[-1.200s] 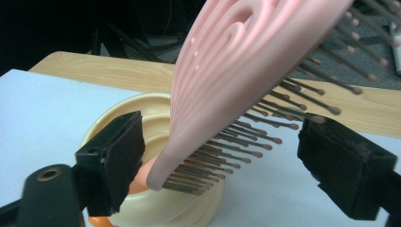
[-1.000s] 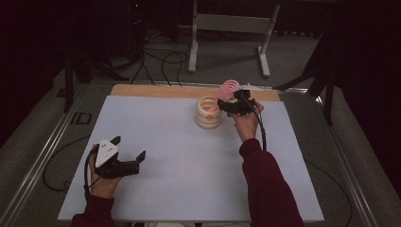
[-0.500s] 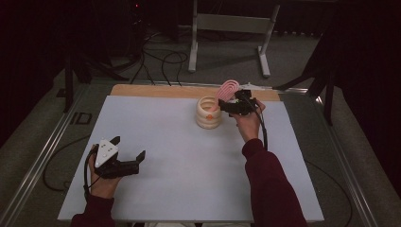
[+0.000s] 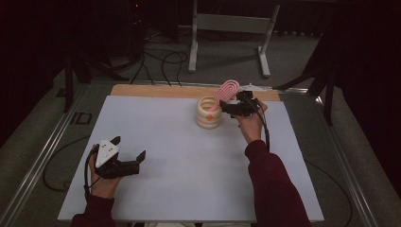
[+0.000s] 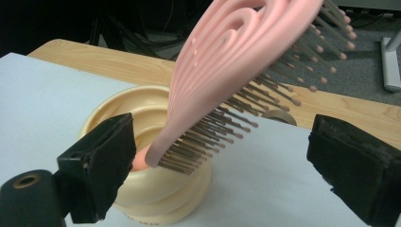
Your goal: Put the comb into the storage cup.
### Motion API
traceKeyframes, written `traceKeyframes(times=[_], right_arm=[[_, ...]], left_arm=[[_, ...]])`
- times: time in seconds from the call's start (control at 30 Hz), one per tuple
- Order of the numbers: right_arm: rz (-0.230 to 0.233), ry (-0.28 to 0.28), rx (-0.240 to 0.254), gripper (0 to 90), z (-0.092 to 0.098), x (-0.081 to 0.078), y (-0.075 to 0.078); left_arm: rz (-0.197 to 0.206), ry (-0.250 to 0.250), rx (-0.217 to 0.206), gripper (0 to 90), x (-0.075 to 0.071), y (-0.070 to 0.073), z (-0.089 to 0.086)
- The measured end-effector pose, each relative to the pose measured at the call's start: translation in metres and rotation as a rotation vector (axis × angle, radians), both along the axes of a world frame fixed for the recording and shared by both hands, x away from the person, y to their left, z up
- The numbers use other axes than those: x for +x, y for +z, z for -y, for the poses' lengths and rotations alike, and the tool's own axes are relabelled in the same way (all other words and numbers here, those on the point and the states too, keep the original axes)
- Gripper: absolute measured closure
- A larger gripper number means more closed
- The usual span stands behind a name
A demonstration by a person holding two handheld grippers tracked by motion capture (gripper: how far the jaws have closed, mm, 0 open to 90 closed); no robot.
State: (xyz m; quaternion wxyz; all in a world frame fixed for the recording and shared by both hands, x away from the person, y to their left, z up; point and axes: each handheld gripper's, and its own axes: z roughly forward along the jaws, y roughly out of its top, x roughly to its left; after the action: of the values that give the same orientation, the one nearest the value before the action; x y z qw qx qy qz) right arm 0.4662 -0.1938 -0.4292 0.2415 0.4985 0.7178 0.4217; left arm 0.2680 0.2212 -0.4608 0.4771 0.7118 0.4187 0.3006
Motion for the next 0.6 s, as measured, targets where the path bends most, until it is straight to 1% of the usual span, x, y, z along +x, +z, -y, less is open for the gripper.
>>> traceKeyframes(times=[0.23, 0.37, 0.47, 0.6], right_arm=[[0.012, 0.014, -0.006, 8.3, 0.005, -0.006, 0.000], [0.023, 0.019, 0.001, 8.3, 0.008, -0.011, 0.002], [0.033, 0.027, 0.003, 8.3, 0.013, -0.017, 0.004], [0.041, 0.031, 0.024, 8.4, 0.022, -0.025, 0.006]], left_arm=[[0.000, 0.002, 0.002, 0.1, 0.000, 0.000, 0.000], [-0.001, 0.002, 0.000, 0.1, 0.000, 0.000, 0.000], [0.000, 0.002, 0.002, 0.1, 0.000, 0.000, 0.000], [-0.001, 0.002, 0.002, 0.1, 0.000, 0.000, 0.000]])
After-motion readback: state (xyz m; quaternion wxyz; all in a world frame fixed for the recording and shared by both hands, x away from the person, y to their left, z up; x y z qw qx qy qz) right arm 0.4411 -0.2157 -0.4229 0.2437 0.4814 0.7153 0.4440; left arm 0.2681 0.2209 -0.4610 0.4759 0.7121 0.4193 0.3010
